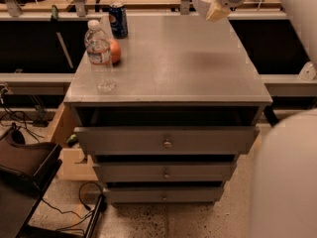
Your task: Move white bowl near water bottle
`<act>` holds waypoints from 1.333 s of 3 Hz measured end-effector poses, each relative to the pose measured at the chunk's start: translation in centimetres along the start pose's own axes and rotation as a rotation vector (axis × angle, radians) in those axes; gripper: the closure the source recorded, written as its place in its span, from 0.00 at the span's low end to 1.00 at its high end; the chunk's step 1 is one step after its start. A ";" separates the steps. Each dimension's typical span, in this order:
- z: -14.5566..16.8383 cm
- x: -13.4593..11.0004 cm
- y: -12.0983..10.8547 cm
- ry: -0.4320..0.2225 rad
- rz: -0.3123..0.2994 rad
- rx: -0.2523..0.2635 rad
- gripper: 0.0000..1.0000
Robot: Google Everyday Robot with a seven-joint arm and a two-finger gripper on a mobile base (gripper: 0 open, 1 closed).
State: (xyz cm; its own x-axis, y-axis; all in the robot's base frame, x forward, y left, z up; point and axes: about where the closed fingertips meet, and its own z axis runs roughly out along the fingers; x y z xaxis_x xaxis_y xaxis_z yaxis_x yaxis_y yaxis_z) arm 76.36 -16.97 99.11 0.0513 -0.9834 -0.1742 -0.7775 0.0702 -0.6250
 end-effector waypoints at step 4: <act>-4.3 -8.3 17.6 -0.208 -0.291 -0.172 1.00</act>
Offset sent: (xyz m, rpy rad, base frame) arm -0.1969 0.0786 -0.0887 -0.0358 0.1921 0.3510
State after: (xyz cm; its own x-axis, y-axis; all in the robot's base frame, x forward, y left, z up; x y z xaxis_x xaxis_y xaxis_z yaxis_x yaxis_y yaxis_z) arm 59.61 -8.30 92.82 0.3968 -0.9020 -0.1702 -0.8045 -0.2525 -0.5376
